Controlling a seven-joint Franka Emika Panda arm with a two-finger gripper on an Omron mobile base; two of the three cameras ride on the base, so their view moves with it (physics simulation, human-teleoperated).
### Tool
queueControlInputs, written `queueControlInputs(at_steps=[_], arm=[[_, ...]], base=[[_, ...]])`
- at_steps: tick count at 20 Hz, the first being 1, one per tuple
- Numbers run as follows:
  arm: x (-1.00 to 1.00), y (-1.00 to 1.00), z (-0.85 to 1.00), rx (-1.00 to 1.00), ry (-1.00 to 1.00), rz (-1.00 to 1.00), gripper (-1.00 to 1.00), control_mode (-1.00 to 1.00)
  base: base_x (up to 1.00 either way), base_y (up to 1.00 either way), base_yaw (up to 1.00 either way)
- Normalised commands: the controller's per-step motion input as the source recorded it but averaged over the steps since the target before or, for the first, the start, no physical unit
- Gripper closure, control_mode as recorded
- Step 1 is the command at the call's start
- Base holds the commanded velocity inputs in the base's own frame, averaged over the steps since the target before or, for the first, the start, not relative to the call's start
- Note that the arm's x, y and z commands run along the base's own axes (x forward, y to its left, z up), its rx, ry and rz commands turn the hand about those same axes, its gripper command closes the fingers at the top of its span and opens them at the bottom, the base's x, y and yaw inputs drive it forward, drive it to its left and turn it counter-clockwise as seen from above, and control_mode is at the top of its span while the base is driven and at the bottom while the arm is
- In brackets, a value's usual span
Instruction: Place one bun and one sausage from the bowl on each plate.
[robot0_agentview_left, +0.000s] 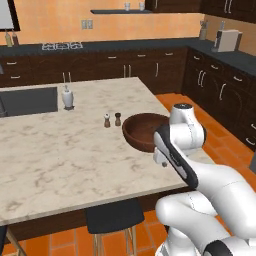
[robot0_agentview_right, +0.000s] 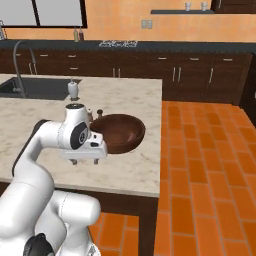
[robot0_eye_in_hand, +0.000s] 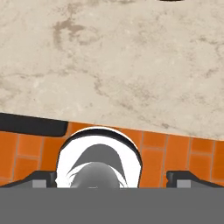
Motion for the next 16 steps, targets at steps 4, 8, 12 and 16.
queueControlInputs(at_steps=[4,8,12,16], arm=[[0.43,-0.01,0.79,-0.06,0.08,-0.03,-1.0,-1.0],[0.98,0.02,0.79,-0.05,0.12,-0.18,-1.0,-1.0],[1.0,0.03,0.12,-0.05,0.02,-0.25,-1.0,-1.0],[1.0,-0.66,-0.42,-0.04,0.08,-0.11,-1.0,-1.0]], base=[[0.0,0.0,0.0],[0.0,0.0,0.0],[0.0,0.0,0.0],[0.0,0.0,0.0]])
